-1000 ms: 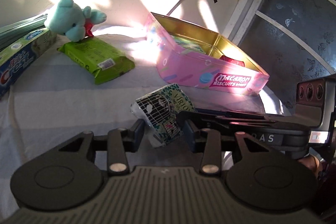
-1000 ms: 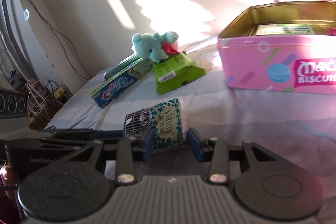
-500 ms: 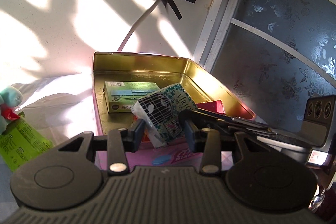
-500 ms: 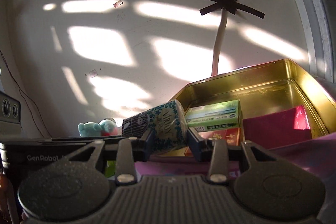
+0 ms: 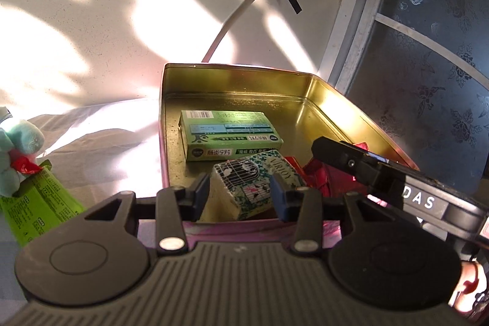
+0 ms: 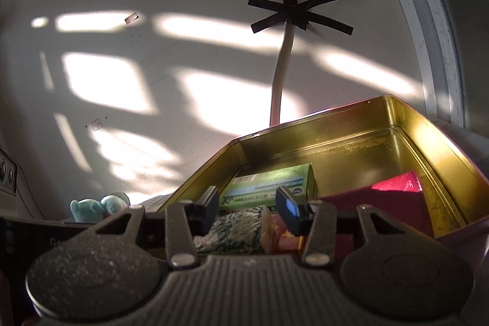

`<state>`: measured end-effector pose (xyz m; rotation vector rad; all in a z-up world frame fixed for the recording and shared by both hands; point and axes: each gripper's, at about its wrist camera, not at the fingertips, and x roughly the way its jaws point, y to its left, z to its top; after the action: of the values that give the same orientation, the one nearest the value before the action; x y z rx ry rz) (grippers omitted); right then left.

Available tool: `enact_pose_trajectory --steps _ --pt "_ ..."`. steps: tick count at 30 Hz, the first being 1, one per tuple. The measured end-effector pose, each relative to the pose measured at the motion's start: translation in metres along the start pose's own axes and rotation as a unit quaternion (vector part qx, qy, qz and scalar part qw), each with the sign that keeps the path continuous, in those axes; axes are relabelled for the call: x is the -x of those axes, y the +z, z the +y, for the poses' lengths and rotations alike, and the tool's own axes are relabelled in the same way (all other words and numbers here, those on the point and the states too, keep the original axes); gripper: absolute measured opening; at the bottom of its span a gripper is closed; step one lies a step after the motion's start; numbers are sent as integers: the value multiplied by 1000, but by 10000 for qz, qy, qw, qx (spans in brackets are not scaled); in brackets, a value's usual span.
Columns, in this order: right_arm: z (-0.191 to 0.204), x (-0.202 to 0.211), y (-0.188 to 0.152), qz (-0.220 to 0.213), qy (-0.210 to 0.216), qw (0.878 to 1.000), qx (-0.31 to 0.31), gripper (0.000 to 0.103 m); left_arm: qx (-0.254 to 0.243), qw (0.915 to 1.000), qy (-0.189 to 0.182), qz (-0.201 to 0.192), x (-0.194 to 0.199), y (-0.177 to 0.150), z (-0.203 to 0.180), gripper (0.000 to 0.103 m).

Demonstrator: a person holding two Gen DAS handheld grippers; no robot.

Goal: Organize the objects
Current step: 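Carry the tissue pack with the right gripper and release it into the tin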

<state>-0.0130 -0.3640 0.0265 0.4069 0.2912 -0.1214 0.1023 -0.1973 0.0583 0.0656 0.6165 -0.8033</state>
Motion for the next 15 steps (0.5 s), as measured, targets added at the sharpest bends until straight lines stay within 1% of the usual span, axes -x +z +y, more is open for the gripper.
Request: enact_pose_trajectory --steps 3,7,9,13,15 --pt "1 20 -4 -157 -76 9998 -96 44 -243 9994 250 -82 14 -4 -14 51" --pt "5 47 -15 -204 -174 9996 -99 44 -587 9969 495 -153 30 -13 -29 51" --pt "8 58 -21 -158 -202 9996 -79 44 -715 9956 589 -161 37 -20 -34 53" --pt "15 73 -33 -6 -223 9997 23 46 -753 9946 703 -104 44 -33 -34 53" --pt "17 76 -38 85 -249 9996 61 47 -756 9938 818 -65 46 -38 -32 56"
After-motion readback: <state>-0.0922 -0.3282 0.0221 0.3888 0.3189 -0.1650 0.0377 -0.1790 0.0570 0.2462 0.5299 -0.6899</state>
